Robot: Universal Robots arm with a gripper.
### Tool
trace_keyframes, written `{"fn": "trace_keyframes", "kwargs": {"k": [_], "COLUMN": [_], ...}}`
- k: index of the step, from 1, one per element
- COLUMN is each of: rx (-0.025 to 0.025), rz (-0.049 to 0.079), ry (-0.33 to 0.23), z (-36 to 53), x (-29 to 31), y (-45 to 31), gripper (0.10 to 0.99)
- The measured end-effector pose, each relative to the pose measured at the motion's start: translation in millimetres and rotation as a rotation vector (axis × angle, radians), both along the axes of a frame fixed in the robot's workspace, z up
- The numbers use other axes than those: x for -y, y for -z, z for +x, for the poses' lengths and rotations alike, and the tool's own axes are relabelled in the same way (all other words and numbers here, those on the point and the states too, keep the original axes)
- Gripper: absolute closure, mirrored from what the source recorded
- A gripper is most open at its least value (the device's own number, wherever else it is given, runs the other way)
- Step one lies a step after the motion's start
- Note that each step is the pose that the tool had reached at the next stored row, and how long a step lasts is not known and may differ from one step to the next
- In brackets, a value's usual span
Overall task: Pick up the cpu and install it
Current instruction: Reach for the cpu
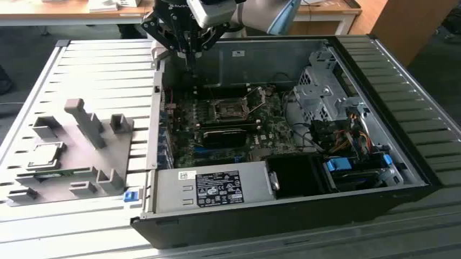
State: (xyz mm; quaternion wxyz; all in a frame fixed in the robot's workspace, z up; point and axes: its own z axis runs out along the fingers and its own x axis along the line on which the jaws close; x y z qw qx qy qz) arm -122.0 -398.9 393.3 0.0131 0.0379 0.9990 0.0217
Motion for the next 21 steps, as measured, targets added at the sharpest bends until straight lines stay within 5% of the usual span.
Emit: {"fn": "trace_keyframes", "kwargs": {"k": [21], "rx": [0.0000], "rz": [0.000], "ry": [0.000], "z": [-6.4], "x": [0.0], "y": [0.0], "gripper": [0.980]}}
